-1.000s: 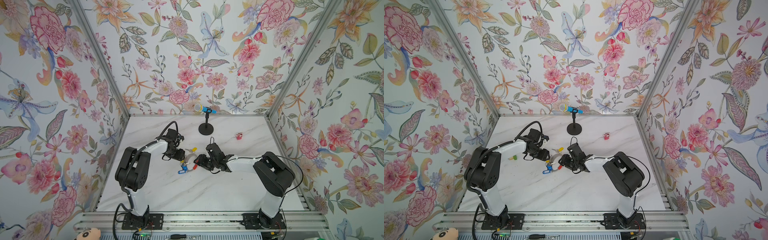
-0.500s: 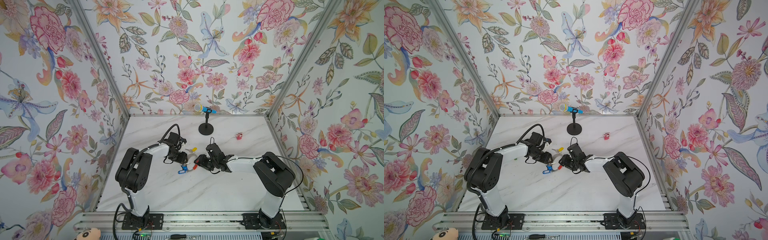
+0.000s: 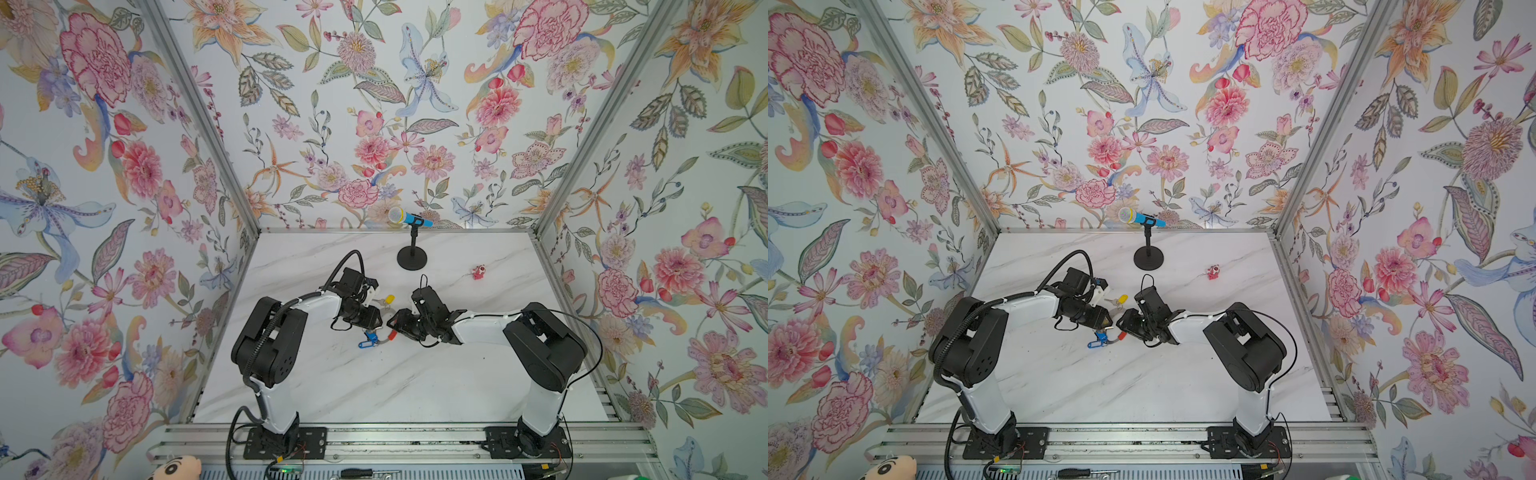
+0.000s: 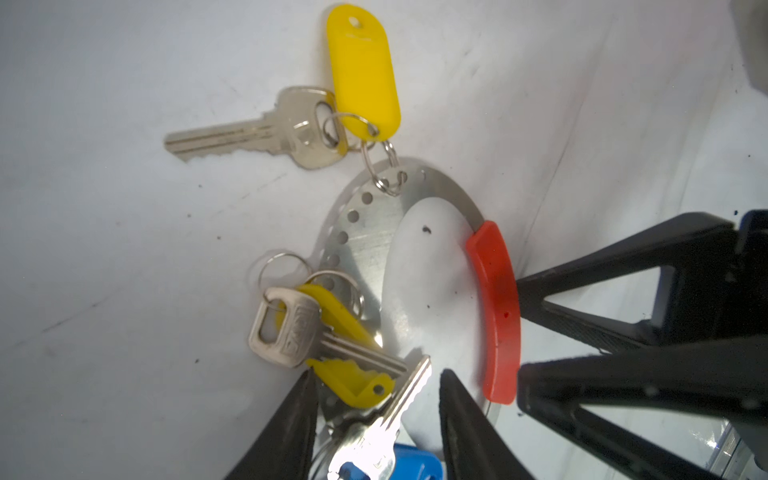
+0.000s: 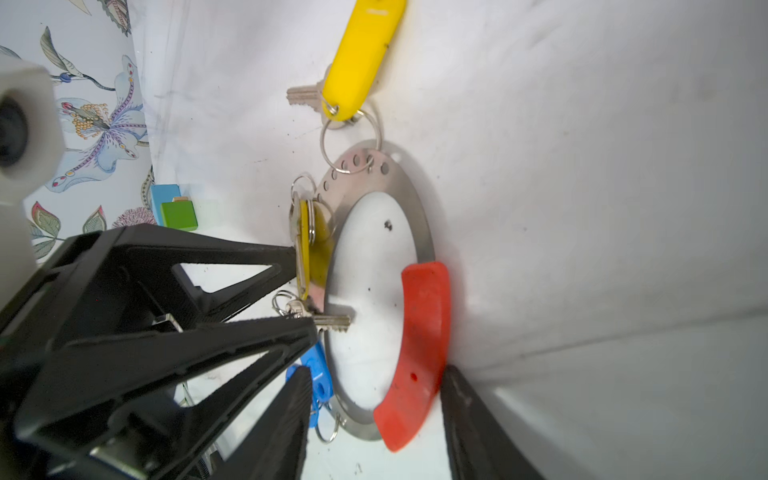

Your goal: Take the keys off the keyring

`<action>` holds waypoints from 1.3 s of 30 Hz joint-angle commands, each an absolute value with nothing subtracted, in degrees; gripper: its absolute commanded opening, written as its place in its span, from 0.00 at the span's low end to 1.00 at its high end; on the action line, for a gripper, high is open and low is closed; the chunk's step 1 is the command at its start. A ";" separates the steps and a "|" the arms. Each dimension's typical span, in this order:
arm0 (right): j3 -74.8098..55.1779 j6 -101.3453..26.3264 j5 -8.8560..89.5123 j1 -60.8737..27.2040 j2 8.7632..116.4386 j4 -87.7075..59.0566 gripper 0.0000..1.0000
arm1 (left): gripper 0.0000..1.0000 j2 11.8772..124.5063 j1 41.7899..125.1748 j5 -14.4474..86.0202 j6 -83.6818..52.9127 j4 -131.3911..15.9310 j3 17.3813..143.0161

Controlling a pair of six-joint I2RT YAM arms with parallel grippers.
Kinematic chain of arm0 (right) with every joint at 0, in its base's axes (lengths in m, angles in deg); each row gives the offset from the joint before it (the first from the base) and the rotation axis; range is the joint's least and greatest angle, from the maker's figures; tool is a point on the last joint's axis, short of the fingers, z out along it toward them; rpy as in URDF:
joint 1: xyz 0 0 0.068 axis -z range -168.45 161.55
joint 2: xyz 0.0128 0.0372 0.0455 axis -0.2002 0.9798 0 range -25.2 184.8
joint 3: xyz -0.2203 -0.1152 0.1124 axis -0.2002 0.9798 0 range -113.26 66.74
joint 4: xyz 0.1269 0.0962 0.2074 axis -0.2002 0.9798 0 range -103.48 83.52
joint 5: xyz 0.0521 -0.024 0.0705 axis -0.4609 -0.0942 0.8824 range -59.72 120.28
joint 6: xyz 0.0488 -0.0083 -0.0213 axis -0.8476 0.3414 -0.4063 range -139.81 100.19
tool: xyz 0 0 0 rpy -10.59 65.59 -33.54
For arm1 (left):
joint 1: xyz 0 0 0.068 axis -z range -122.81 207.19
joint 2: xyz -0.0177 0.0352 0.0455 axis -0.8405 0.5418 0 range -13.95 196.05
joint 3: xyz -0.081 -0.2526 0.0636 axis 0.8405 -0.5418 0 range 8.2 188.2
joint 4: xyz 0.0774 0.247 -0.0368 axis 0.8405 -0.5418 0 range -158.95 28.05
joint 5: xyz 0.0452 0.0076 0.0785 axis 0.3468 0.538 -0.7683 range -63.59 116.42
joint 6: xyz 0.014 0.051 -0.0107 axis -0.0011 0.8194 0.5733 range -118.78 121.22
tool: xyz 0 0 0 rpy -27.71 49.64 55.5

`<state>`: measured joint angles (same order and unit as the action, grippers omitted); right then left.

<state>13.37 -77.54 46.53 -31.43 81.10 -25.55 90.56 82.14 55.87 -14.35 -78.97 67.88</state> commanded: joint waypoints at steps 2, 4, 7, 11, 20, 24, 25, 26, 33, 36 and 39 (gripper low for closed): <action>12.41 -77.38 47.20 -31.34 84.03 -24.64 0.51 | 0.49 89.69 82.68 61.98 -16.70 -78.32 64.95; 12.57 -77.38 47.71 -31.12 84.22 -25.10 0.51 | 0.49 89.49 82.67 62.76 -16.86 -78.04 64.63; 12.78 -77.14 48.03 -30.78 84.03 -25.05 0.50 | 0.49 88.66 82.13 62.47 -16.65 -78.72 64.82; 13.51 -76.84 47.74 -30.31 83.87 -25.37 0.44 | 0.49 88.12 80.52 61.32 -15.87 -80.36 66.12; 14.19 -76.63 47.95 -30.00 83.67 -25.48 0.44 | 0.55 84.70 78.06 56.56 -15.26 -83.47 66.82; 13.45 -74.90 46.14 -30.33 83.14 -22.45 0.44 | 0.56 84.23 78.17 57.21 -15.92 -83.48 64.52; 13.31 -74.26 45.15 -30.37 82.71 -21.14 0.45 | 0.56 83.90 78.31 57.71 -16.58 -82.65 63.26; 13.38 -73.60 44.52 -30.51 82.24 -20.19 0.44 | 0.56 83.47 78.52 58.13 -17.51 -81.61 62.09; 12.94 -70.52 41.40 -31.42 79.64 -15.13 0.47 | 0.56 80.10 80.76 58.57 -21.71 -78.91 57.34; 13.22 -70.32 41.11 -31.74 79.02 -14.81 0.47 | 0.56 79.31 81.19 58.32 -23.06 -77.24 55.19; 13.11 -70.61 42.59 -32.01 79.77 -15.89 0.47 | 0.55 79.79 81.43 60.06 -25.34 -73.76 53.35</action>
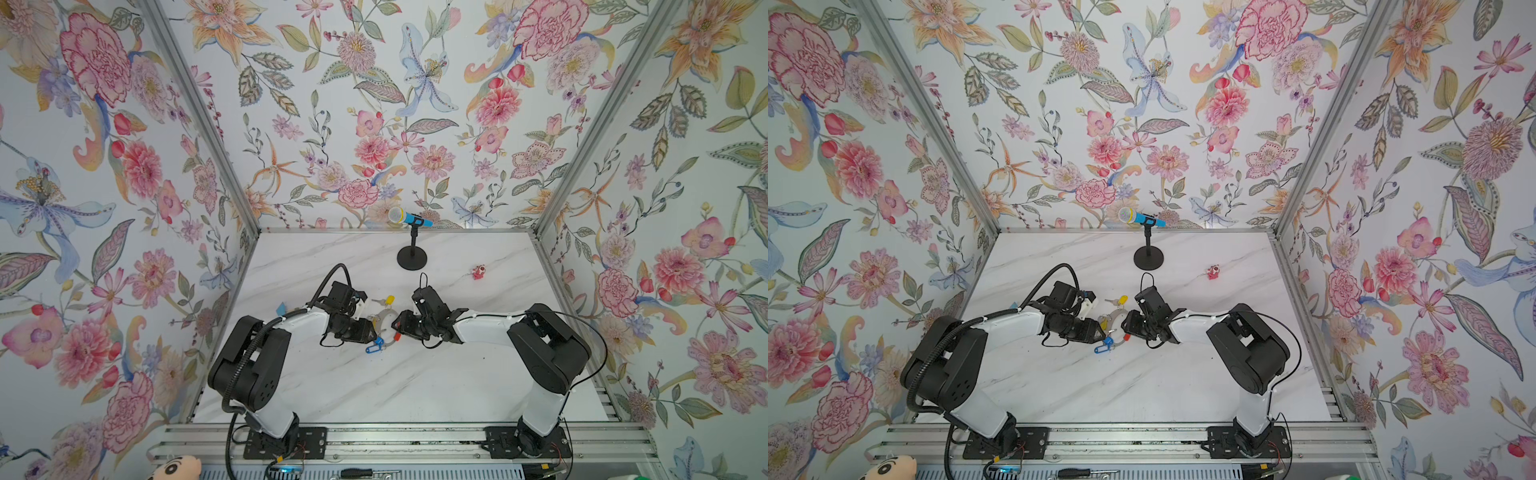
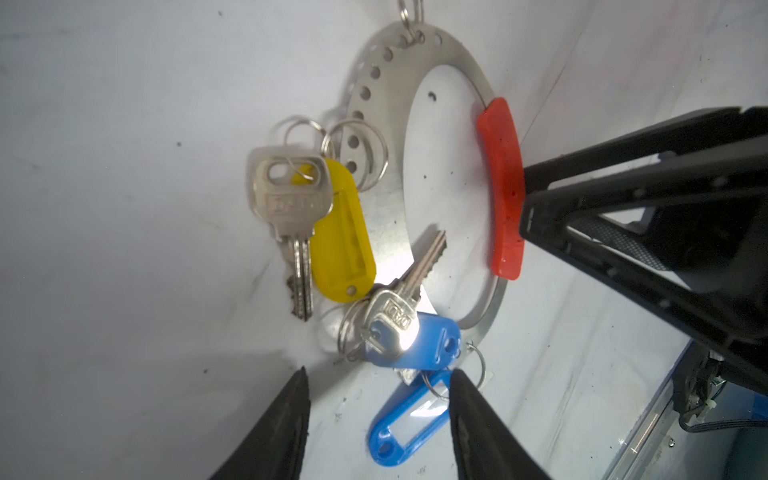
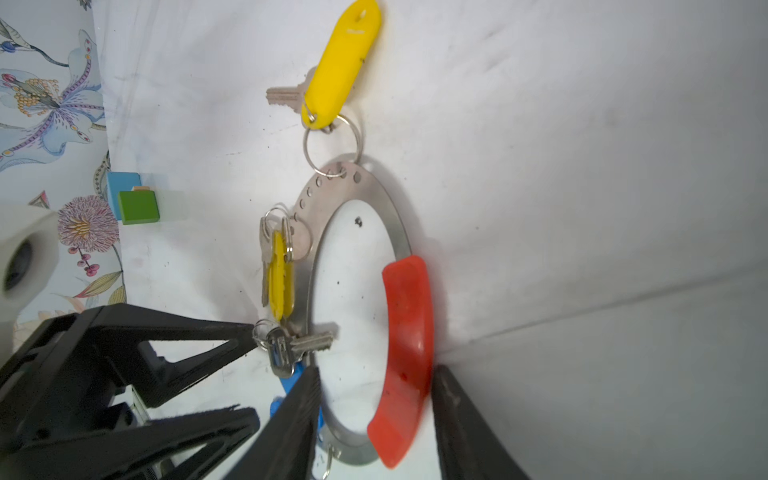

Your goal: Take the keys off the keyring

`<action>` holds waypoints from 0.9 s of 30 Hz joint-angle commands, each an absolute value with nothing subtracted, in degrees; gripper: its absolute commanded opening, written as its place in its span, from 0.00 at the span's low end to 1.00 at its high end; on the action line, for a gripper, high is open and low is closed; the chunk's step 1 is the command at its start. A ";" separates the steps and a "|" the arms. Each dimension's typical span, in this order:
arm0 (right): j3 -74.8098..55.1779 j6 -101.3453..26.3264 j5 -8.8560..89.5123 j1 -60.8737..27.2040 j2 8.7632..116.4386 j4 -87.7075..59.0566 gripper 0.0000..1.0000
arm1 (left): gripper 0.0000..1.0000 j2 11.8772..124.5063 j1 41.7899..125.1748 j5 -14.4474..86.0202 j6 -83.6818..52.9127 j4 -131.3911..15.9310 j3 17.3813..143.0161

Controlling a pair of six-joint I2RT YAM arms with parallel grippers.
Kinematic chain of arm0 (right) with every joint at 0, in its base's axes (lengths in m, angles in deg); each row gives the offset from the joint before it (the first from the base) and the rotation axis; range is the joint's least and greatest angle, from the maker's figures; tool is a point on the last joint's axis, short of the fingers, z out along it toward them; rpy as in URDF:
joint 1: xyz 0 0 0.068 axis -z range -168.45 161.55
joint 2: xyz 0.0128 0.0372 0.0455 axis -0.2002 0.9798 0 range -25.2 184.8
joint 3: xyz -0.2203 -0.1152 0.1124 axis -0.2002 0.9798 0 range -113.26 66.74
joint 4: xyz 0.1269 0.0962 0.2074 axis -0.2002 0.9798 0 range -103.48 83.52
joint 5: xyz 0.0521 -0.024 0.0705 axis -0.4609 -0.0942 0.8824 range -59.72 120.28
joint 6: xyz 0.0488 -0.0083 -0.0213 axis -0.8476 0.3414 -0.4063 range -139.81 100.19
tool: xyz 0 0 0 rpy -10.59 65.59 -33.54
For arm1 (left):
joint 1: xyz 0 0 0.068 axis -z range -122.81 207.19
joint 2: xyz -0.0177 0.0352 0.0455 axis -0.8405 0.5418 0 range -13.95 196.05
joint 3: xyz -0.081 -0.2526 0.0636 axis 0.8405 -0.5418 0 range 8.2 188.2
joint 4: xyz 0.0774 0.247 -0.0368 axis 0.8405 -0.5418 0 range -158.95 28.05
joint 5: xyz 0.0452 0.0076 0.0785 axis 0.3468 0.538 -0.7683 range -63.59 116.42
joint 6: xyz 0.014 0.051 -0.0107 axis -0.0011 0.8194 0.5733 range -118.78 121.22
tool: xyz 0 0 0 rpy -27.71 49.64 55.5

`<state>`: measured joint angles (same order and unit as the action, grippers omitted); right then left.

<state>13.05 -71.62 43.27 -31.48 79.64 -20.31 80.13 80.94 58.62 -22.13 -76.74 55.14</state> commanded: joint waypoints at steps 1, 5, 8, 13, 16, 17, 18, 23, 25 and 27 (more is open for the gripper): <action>12.93 -70.74 43.15 -32.20 80.06 -16.26 0.46 | 0.55 79.94 81.69 60.58 -26.08 -72.67 53.12; 12.36 -70.73 43.63 -32.74 80.44 -16.21 0.45 | 0.54 79.94 82.68 62.32 -28.81 -68.79 52.55; 12.12 -70.49 43.48 -32.81 80.55 -15.63 0.43 | 0.54 80.12 82.81 62.89 -30.49 -66.32 51.61; 11.89 -69.83 43.44 -33.01 80.96 -14.88 0.36 | 0.52 80.11 82.99 63.34 -33.44 -62.01 49.35; 11.71 -69.64 43.56 -33.04 81.56 -14.86 0.35 | 0.52 79.14 83.05 63.52 -35.19 -60.00 48.94; 11.63 -69.62 43.71 -33.09 81.75 -14.88 0.35 | 0.52 78.72 83.03 64.18 -36.24 -58.72 48.73; 11.50 -69.58 43.91 -33.08 81.83 -14.99 0.35 | 0.52 78.38 83.08 64.97 -37.53 -56.89 48.26; 11.45 -69.53 43.95 -33.19 82.49 -14.89 0.33 | 0.51 76.54 82.95 66.28 -40.59 -52.89 47.21; 11.41 -69.24 43.58 -33.20 82.73 -14.45 0.32 | 0.51 76.05 82.94 65.98 -40.31 -53.58 47.71; 11.42 -68.92 43.25 -33.19 82.82 -14.05 0.32 | 0.51 73.84 82.74 65.47 -40.18 -54.30 48.07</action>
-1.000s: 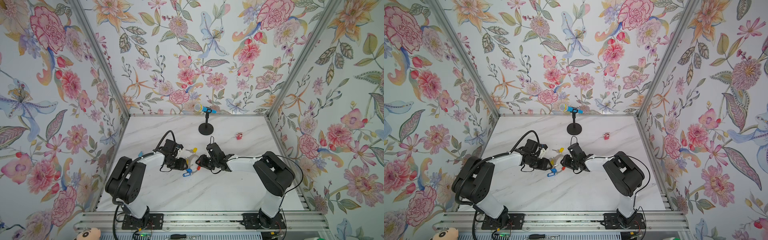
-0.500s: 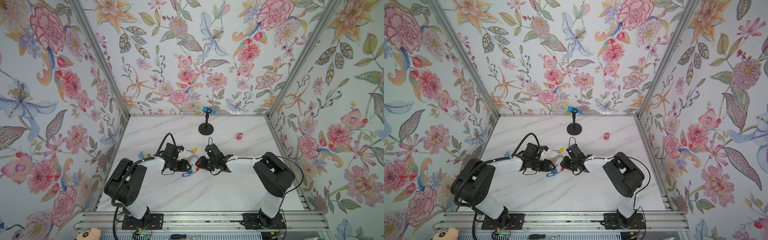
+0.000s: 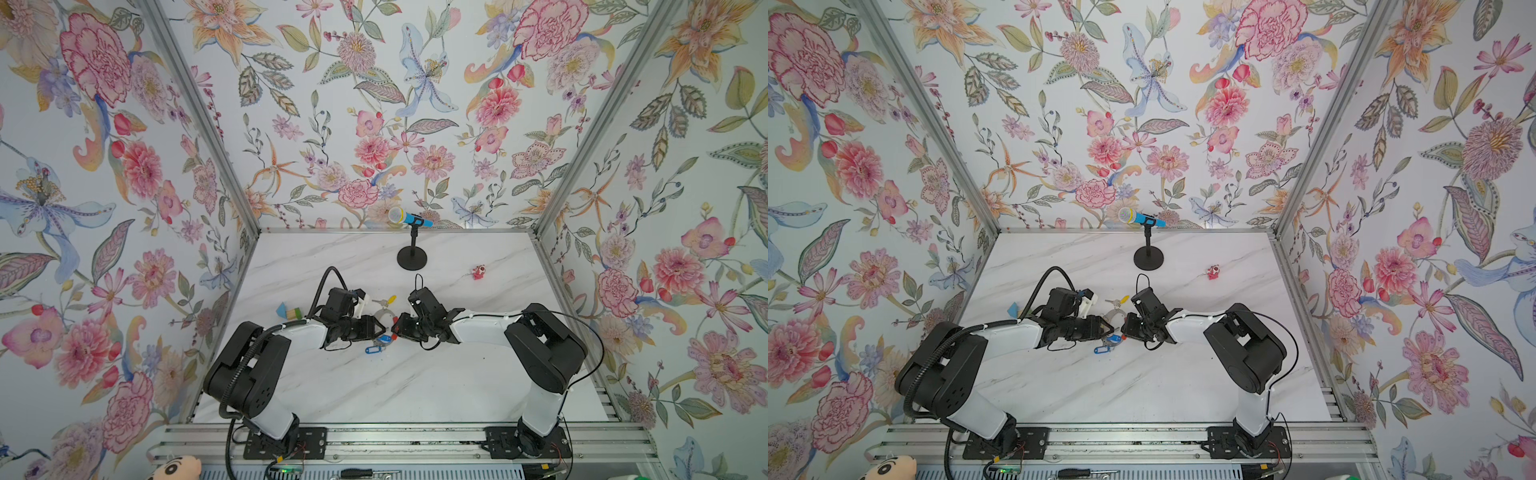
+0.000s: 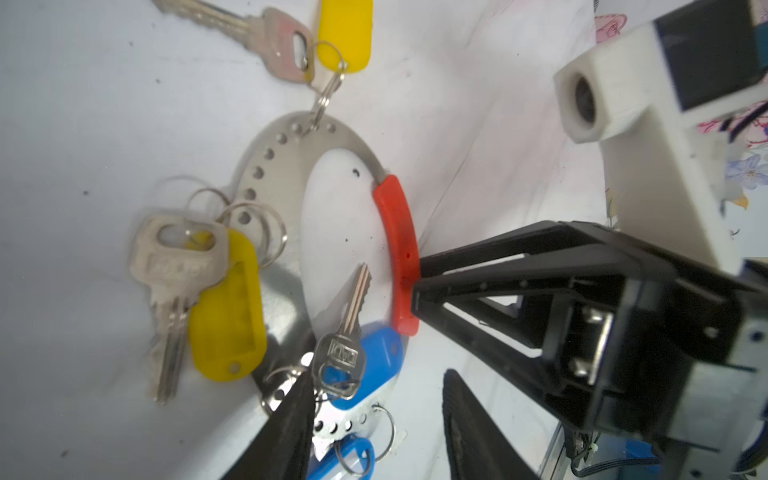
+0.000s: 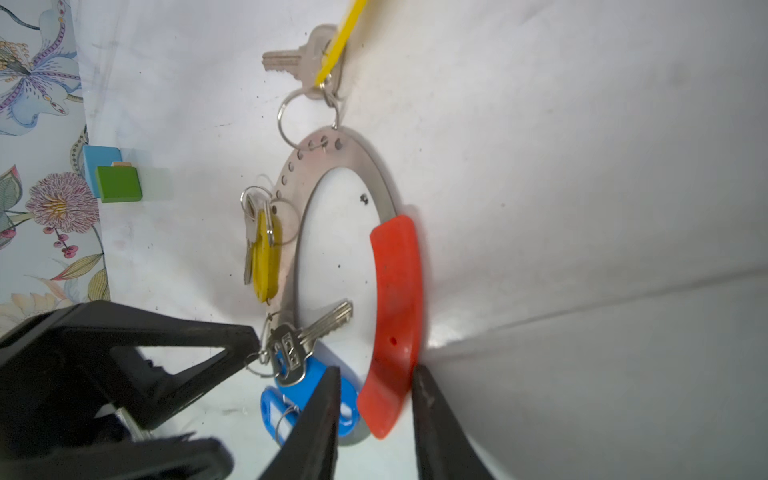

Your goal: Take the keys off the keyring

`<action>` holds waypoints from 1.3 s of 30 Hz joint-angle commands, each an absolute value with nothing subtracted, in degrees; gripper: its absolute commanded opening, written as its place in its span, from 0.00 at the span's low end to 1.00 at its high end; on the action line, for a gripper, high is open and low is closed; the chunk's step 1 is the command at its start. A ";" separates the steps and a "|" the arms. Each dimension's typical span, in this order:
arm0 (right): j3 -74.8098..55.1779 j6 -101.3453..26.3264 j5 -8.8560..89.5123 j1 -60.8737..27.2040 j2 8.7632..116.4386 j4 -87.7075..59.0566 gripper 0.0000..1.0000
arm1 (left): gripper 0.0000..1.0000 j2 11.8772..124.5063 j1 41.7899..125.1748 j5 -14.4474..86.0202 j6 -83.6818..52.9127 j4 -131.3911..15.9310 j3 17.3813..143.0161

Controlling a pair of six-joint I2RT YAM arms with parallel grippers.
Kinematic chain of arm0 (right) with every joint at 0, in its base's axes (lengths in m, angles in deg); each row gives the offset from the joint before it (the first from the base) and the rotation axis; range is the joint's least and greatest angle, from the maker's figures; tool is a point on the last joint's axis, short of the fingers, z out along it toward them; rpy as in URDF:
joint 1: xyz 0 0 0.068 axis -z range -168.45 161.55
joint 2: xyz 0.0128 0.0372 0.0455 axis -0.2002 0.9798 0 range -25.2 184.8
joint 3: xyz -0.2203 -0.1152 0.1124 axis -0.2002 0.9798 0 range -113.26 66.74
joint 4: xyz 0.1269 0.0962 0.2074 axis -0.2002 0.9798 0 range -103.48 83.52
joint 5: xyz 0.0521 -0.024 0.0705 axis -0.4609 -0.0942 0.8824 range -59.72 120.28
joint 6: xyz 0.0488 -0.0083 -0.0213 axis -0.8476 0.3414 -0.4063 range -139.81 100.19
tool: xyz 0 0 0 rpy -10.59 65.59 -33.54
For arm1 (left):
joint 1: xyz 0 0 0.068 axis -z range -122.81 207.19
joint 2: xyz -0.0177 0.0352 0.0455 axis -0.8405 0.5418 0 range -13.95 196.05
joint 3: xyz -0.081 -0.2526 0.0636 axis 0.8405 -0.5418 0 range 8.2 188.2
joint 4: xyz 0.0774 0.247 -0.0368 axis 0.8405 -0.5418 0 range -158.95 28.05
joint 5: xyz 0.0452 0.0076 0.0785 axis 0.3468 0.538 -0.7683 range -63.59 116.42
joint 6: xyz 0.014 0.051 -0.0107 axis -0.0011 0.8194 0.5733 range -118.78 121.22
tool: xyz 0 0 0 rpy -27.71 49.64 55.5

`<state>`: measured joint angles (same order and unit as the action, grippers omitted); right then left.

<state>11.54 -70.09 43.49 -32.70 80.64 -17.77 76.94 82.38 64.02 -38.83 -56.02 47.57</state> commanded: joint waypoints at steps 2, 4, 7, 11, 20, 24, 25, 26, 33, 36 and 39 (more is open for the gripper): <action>11.44 -68.70 42.88 -33.21 82.97 -13.78 0.30 | 0.51 73.54 82.51 64.82 -39.82 -54.91 47.93; 11.28 -68.59 42.73 -33.19 83.24 -13.53 0.30 | 0.51 73.83 82.33 62.22 -37.69 -58.19 48.39; 11.03 -68.19 42.41 -33.12 83.36 -13.24 0.30 | 0.52 74.28 81.90 56.53 -33.23 -65.35 50.32; 10.48 -67.75 42.43 -33.21 83.35 -12.72 0.30 | 0.53 75.08 81.44 53.52 -31.43 -68.40 51.42; 9.78 -68.10 42.77 -33.53 83.64 -12.64 0.30 | 0.55 80.92 82.02 53.21 -31.94 -66.76 52.29; 9.61 -68.32 43.05 -33.80 83.83 -12.89 0.30 | 0.56 82.32 82.21 52.33 -32.00 -66.38 52.67; 9.56 -68.41 43.13 -33.78 83.78 -12.98 0.30 | 0.56 82.82 82.25 52.34 -32.16 -66.00 52.59; 9.44 -68.41 43.19 -33.80 83.81 -13.01 0.30 | 0.56 83.26 82.40 52.84 -32.47 -65.49 52.58; 8.99 -69.01 45.05 -33.55 84.55 -14.18 0.30 | 0.57 83.67 84.41 57.03 -36.23 -61.18 52.60; 9.04 -69.67 45.71 -33.41 84.84 -14.96 0.30 | 0.56 82.38 84.84 58.39 -37.92 -60.11 52.32; 9.23 -69.94 45.85 -33.27 84.93 -15.46 0.30 | 0.56 80.37 84.88 58.65 -38.37 -61.13 52.48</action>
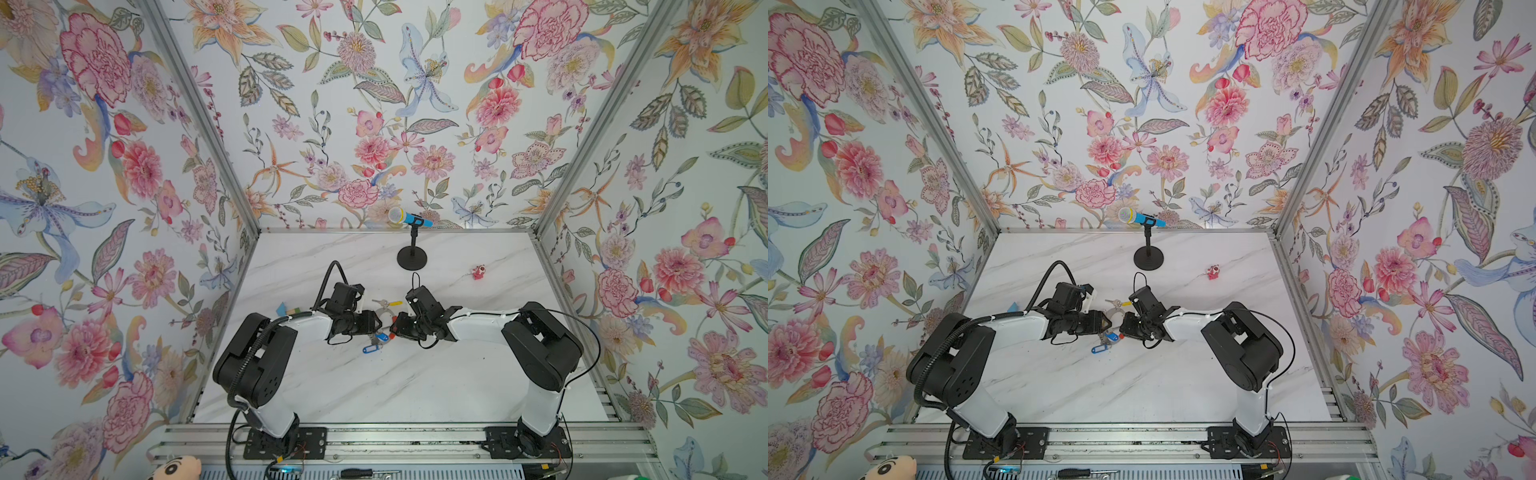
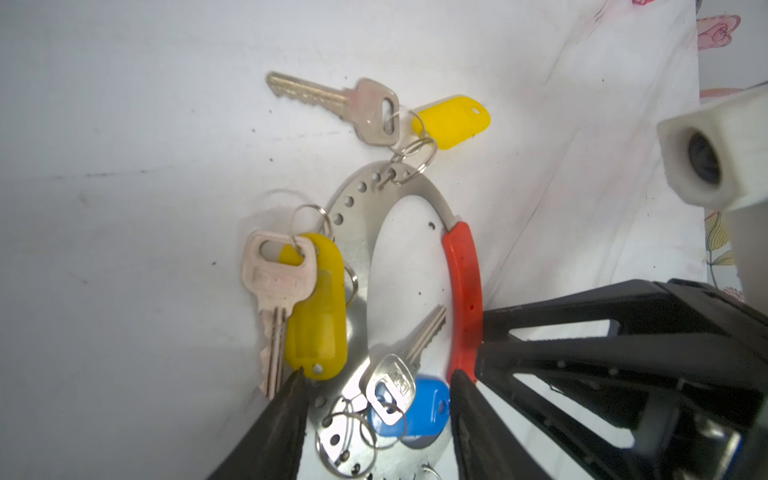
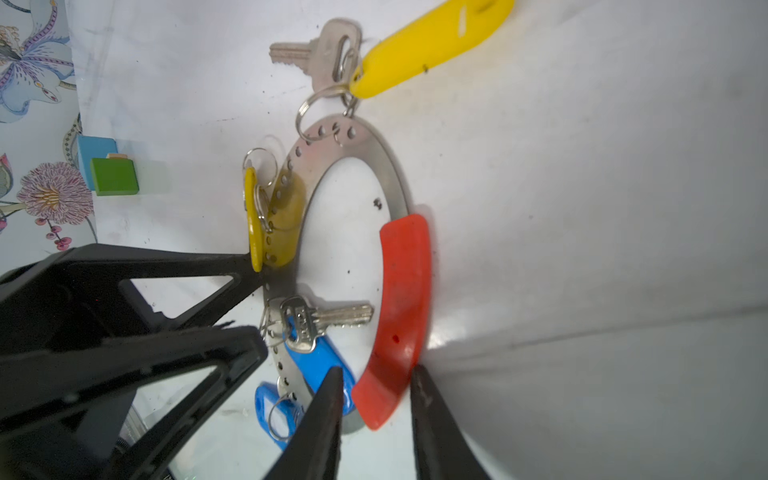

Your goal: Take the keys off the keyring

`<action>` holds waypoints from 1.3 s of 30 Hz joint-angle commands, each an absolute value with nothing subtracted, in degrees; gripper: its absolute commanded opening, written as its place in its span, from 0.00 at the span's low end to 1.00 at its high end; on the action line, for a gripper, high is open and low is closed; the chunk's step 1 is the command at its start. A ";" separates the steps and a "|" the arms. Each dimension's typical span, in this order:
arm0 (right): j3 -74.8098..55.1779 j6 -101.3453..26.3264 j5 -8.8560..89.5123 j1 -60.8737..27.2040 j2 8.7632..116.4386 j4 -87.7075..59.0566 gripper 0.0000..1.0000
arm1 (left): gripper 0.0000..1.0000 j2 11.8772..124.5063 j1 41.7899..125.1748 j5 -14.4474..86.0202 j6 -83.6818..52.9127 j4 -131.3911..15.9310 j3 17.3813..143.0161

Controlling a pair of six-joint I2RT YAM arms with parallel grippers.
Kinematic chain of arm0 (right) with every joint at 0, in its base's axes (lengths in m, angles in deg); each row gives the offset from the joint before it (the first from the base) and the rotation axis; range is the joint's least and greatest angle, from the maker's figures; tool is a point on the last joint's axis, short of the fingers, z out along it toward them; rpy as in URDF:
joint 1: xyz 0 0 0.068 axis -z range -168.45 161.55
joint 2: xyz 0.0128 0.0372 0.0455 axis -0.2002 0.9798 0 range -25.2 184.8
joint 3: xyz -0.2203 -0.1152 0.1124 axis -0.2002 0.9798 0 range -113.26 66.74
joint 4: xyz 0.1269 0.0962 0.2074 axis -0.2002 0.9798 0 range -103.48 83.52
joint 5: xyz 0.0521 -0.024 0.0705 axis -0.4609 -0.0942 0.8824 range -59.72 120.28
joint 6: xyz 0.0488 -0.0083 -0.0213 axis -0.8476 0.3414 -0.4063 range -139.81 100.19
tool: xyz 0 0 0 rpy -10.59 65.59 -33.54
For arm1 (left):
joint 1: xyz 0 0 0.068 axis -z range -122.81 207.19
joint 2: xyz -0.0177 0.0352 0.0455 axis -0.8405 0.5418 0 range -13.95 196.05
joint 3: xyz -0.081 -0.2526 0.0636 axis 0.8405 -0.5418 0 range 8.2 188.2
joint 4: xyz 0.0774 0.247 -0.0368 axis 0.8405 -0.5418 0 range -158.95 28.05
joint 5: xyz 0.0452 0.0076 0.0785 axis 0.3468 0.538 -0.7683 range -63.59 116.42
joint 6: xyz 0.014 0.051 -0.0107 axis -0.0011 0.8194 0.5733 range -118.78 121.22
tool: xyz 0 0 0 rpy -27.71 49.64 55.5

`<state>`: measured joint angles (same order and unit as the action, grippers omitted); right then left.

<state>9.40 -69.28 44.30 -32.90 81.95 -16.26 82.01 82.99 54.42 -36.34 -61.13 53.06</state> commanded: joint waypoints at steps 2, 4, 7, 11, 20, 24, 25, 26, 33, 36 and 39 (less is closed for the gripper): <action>9.54 -70.30 45.78 -33.14 84.84 -15.56 0.30 | 0.56 79.17 84.89 56.64 -36.84 -65.20 53.67; 9.86 -70.30 45.42 -33.03 84.67 -15.58 0.30 | 0.57 78.71 84.87 53.55 -33.87 -71.04 55.41; 10.22 -70.39 45.28 -33.10 84.45 -15.84 0.30 | 0.57 78.65 85.18 51.61 -32.21 -75.34 55.69; 10.47 -70.73 45.68 -33.08 84.33 -16.55 0.30 | 0.57 78.02 86.09 51.41 -33.30 -75.05 54.21; 10.14 -70.58 46.50 -33.10 84.53 -16.73 0.30 | 0.57 79.98 86.72 43.28 -31.65 -79.10 54.79; 10.30 -70.56 46.53 -33.10 84.55 -16.75 0.30 | 0.58 79.20 86.71 40.34 -30.32 -82.09 56.61; 10.31 -70.53 46.58 -33.08 84.49 -16.86 0.30 | 0.58 78.97 86.77 40.02 -30.22 -82.55 56.95; 10.38 -70.69 46.62 -33.09 84.49 -17.05 0.30 | 0.58 78.95 86.71 40.40 -30.16 -82.34 56.99; 11.18 -71.31 47.75 -33.03 84.15 -18.38 0.30 | 0.57 81.47 87.90 50.40 -35.03 -72.39 53.51; 11.45 -71.83 48.71 -33.16 84.18 -19.42 0.30 | 0.56 81.49 88.07 52.87 -36.49 -70.21 53.55; 11.53 -72.10 49.09 -33.19 84.47 -19.84 0.30 | 0.56 80.98 88.22 55.06 -38.43 -67.26 52.85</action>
<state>10.18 -71.25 47.16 -32.50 82.83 -20.13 79.70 86.93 48.52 -35.46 -70.81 54.41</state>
